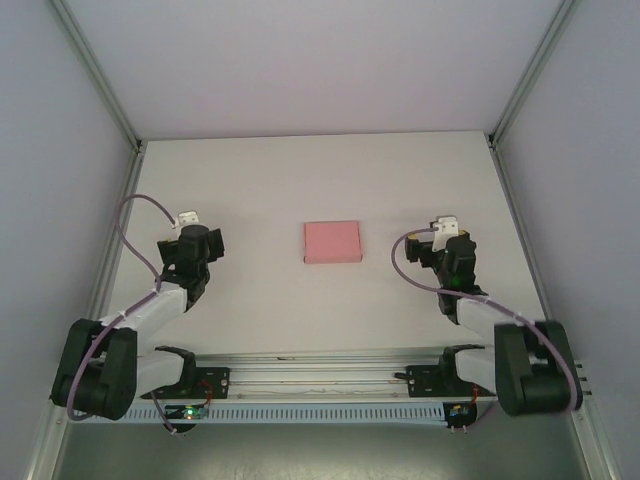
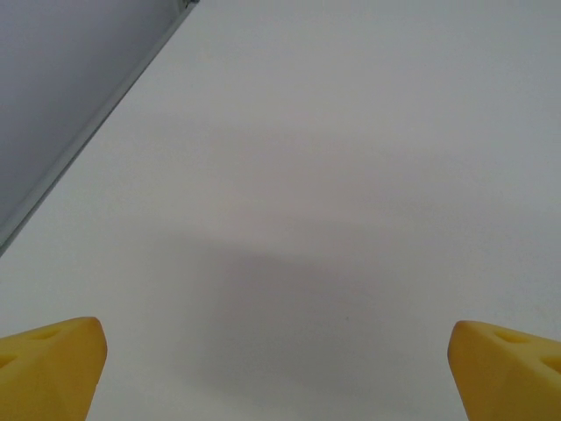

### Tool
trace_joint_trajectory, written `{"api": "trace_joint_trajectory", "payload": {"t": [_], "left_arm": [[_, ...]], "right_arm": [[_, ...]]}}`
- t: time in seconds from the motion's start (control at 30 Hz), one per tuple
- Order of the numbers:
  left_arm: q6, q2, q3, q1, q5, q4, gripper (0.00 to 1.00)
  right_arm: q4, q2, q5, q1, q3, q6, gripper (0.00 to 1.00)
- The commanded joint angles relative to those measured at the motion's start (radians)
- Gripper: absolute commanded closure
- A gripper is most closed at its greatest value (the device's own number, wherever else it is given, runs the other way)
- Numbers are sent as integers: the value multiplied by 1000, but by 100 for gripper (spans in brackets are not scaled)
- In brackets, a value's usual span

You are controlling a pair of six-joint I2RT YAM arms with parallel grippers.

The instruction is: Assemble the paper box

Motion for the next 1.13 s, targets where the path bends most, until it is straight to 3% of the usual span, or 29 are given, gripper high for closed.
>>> {"api": "trace_joint_trajectory", "payload": {"t": [0.0, 0.13, 0.23, 0.37, 0.4, 0.43, 0.5, 0.57, 0.6, 0.67, 1.1], "left_arm": [[82, 47, -47, 26, 29, 292, 0], [127, 136, -68, 35, 116, 443, 0], [175, 166, -52, 50, 216, 459, 0], [190, 420, -102, 86, 237, 869, 0], [156, 337, -66, 100, 280, 642, 0], [134, 326, -32, 125, 305, 555, 0], [135, 376, -54, 134, 310, 688, 0], [121, 350, -25, 134, 294, 573, 0], [127, 371, -39, 134, 293, 641, 0], [123, 355, -29, 134, 294, 596, 0], [125, 357, -33, 134, 295, 606, 0]], "right_arm": [[336, 83, -153, -10, -14, -37, 2], [585, 221, -224, -41, -58, 3, 2], [457, 182, -254, -98, -22, 41, 2], [406, 301, -226, -97, 72, 58, 2], [492, 322, -215, -93, 56, 79, 2], [431, 302, -235, -107, 66, 74, 2], [366, 283, -180, -84, 81, 51, 2], [392, 290, -162, -79, 74, 53, 2], [380, 285, -132, -76, 76, 56, 2], [361, 281, -78, -65, 81, 61, 2], [354, 282, -49, -52, 86, 59, 2]]}}
